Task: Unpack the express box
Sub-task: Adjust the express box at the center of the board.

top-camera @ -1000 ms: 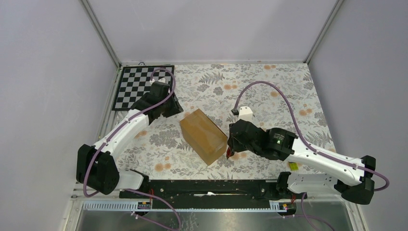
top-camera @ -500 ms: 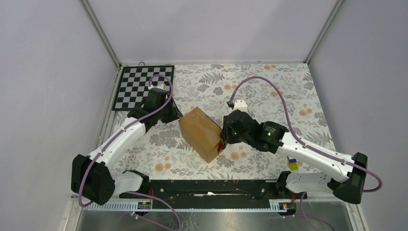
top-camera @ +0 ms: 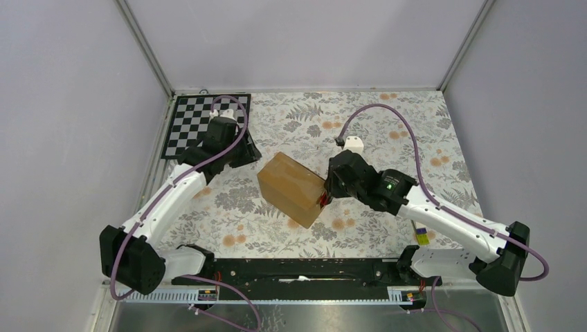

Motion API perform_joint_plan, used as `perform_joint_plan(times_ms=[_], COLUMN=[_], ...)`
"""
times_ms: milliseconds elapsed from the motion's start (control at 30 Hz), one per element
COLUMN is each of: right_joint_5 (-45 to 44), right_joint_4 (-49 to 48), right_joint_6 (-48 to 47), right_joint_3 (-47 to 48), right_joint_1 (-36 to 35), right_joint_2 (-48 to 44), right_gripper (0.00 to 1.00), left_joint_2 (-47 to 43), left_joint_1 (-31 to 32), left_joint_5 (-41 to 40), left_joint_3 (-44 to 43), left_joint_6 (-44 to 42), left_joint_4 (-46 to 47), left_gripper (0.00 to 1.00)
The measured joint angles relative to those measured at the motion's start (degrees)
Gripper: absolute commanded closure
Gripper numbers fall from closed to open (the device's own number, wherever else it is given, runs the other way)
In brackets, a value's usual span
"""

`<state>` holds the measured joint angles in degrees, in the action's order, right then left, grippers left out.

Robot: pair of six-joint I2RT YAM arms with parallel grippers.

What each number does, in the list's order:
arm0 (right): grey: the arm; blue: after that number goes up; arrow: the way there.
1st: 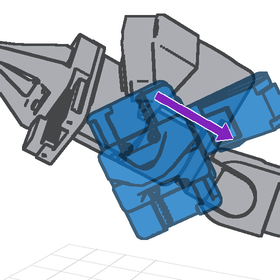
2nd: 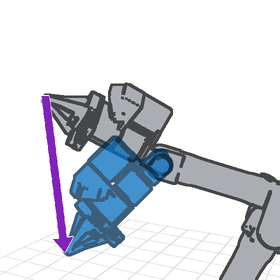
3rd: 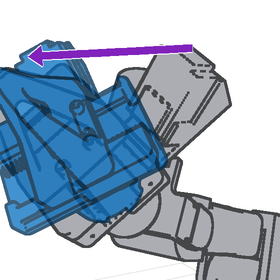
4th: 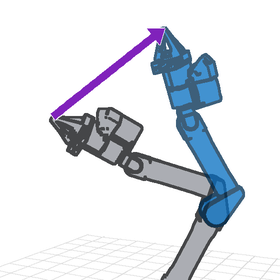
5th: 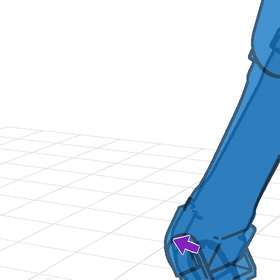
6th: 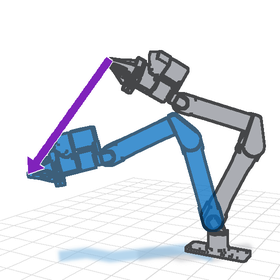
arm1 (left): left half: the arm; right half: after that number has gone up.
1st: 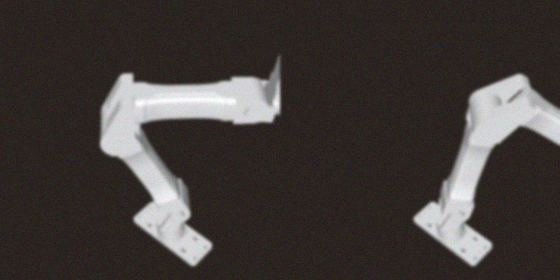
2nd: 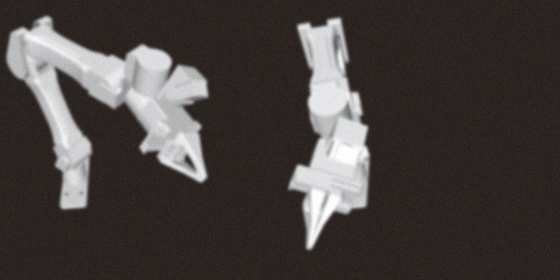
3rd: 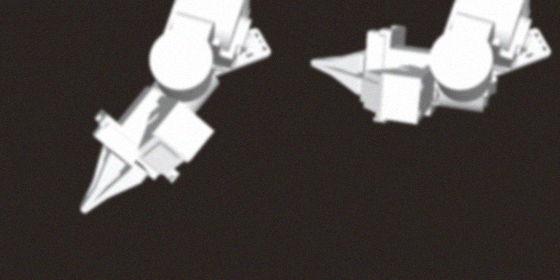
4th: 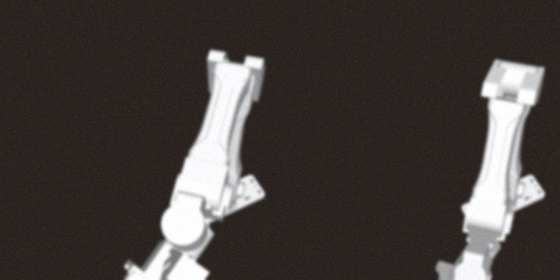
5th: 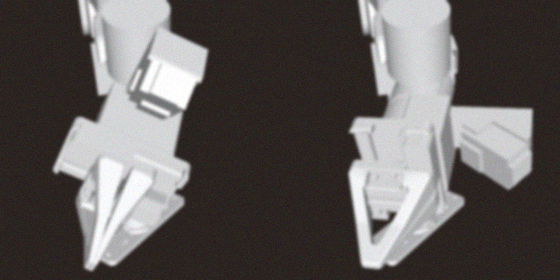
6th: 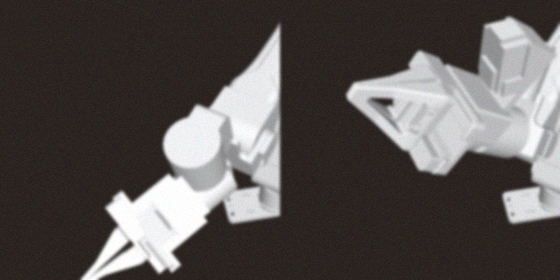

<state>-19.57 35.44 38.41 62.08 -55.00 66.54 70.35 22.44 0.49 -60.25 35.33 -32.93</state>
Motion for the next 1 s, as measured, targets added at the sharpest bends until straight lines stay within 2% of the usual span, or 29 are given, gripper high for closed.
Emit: perform_joint_plan(times_ms=[167,300,500,600,800,1000], right_joint_5=[-0.48,-0.50,-0.85,-0.92,-1.20,-1.55], right_joint_4=[-0.26,-0.28,-1.84,-2.71,-4.96,-6.84], right_joint_6=[-0.59,-0.85,-1.07,-1.07,-0.81,-0.31], right_joint_3=[0.00,-0.02,-0.46,-0.61,-1.66,-2.27], right_joint_1=[0.59,0.68,1.20,1.75,2.89,3.58], right_joint_2=[0.81,1.20,1.31,1.68,2.08,2.62], right_gripper=[1.00,1.00,1.00,1.00,1.00,1.00], left_joint_2=[2.58,8.04,17.33,22.95,30.14,30.93], left_joint_1=[-0.28,0.50,6.78,8.37,7.30,8.48], left_joint_5=[-0.74,-0.07,-0.09,-2.99,-5.86,-5.95], left_joint_3=[-2.80,-9.42,-20.85,-24.24,-23.47,-20.61], left_joint_6=[-0.42,-1.40,-3.06,-3.43,-3.87,-4.44], left_joint_4=[1.55,3.76,10.47,11.08,9.40,8.52], left_gripper=[0.46,0.44,0.48,0.48,0.51,0.55])
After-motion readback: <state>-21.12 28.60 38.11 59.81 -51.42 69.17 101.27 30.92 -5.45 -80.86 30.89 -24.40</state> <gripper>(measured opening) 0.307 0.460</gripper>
